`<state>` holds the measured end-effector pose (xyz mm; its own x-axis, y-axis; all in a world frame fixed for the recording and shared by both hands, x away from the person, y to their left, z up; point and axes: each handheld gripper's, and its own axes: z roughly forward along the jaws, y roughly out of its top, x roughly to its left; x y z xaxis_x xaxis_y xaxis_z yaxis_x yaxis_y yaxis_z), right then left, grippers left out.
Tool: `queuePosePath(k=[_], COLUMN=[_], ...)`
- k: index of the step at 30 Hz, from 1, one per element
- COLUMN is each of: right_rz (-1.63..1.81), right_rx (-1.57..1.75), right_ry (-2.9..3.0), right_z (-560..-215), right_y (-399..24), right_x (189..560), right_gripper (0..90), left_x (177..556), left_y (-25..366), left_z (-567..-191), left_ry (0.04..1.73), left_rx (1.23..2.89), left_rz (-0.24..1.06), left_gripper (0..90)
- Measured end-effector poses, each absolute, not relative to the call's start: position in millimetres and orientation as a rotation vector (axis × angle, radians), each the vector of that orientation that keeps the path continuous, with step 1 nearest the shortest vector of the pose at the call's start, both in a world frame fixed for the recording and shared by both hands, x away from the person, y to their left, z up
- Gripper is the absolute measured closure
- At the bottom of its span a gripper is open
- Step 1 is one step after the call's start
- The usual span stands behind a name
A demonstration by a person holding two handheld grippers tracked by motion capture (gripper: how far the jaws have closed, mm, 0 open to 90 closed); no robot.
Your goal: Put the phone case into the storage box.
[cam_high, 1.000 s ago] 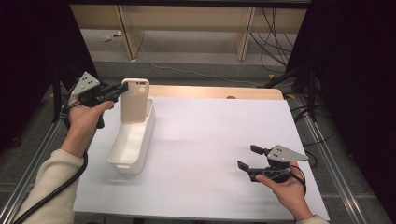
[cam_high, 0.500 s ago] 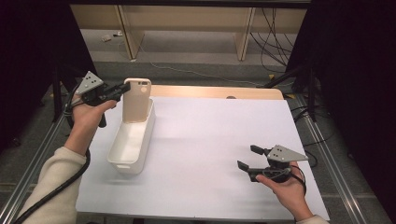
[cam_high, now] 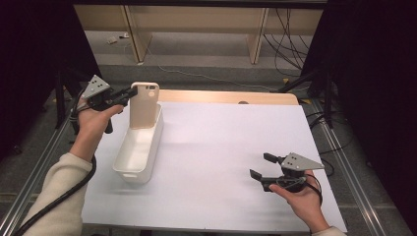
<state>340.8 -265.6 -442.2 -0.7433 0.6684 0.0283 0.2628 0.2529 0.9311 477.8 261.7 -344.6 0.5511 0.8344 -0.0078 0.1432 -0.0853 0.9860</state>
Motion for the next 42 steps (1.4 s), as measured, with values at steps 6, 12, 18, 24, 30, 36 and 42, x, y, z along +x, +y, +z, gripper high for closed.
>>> queuePosePath(k=[6, 12, 18, 24, 30, 36, 42], right_rz=[1.489, 1.492, 1.487, 1.506, 1.509, 1.517, 1.507], right_rx=[0.854, 0.85, 0.856, 0.839, 0.838, 0.864, 0.845], right_ry=[2.158, 2.156, 2.171, 2.154, 2.152, 2.17, 2.163], right_z=[-442.7, -443.1, -442.9, -444.2, -444.5, -444.4, -444.2], right_y=[-265.7, -265.7, -265.9, -264.7, -264.9, -264.1, -265.0], right_x=[341.0, 341.3, 340.8, 341.9, 342.3, 340.7, 341.7], right_gripper=[21.9, 21.9, 21.8, 21.9, 21.9, 21.8, 21.8], left_x=[481.0, 483.7, 485.8, 488.7, 491.8, 495.1, 497.4], left_y=[261.9, 261.1, 261.2, 260.4, 259.7, 260.4, 260.1], left_z=[-346.1, -347.4, -349.7, -351.6, -351.1, -352.0, -352.2], left_ry=[0.86, 0.864, 0.869, 0.874, 0.875, 0.881, 0.88], left_rx=[1.579, 1.578, 1.575, 1.572, 1.57, 1.569, 1.571], left_rz=[0.711, 0.709, 0.707, 0.701, 0.702, 0.704, 0.708], left_gripper=[81.3, 81.3, 81.3, 81.3, 81.3, 81.3, 81.3])
